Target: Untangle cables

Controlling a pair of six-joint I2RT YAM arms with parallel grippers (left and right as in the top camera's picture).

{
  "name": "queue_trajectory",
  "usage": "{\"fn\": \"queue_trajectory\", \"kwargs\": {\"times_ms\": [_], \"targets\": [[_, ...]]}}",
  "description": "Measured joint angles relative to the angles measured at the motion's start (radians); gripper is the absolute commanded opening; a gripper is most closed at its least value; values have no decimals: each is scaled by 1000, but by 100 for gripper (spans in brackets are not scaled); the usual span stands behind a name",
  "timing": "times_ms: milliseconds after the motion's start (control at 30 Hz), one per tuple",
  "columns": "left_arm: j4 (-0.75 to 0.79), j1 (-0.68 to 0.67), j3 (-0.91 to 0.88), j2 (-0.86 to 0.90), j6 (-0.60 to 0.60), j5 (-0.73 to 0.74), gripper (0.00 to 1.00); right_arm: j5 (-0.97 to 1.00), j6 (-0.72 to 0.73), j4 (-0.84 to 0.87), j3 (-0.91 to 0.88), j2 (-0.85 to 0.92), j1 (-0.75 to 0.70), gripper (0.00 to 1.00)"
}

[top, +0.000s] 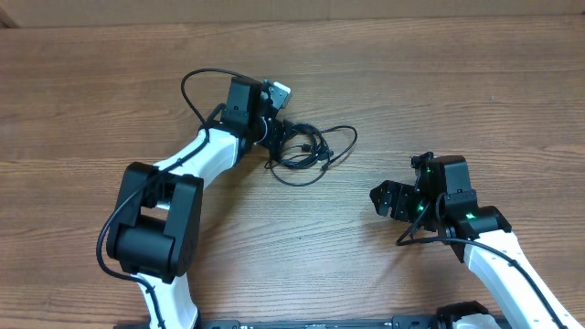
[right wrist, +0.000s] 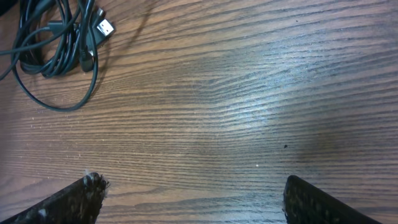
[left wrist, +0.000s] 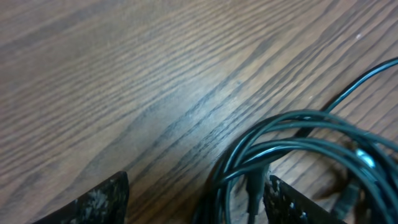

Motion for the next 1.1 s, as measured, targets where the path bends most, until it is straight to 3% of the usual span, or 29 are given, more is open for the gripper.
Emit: {"fn": "queue_trajectory", "kwargs": {"times_ms": [167, 267, 300, 467, 500, 833, 900, 967, 1100], "targets": [[5, 7, 0, 29, 10, 11, 68, -1, 0, -4, 0, 0, 0, 90], [8, 7, 0, 40, 10, 21, 60, 0, 0, -5, 0, 0, 0, 90], [8, 7, 0, 41, 11, 26, 55, 0, 0, -5, 0, 0, 0, 90], [21, 7, 0, 42, -3, 45, 6, -1, 0, -5, 0, 0, 0, 90], [23, 7, 0, 42, -20, 48, 4, -1, 0, -5, 0, 0, 0, 90], [3, 7, 1, 42, -84, 92, 4, 0, 0, -15, 0, 0, 0, 90], [2, 7, 1, 41, -87, 116, 27, 0, 0, -16, 0, 0, 0, 90], [0, 7, 1, 41, -94, 137, 40, -1, 0, -17, 0, 0, 0, 90], [-3, 7, 1, 41, -100, 156, 49, 0, 0, -17, 0, 0, 0, 90]]}}
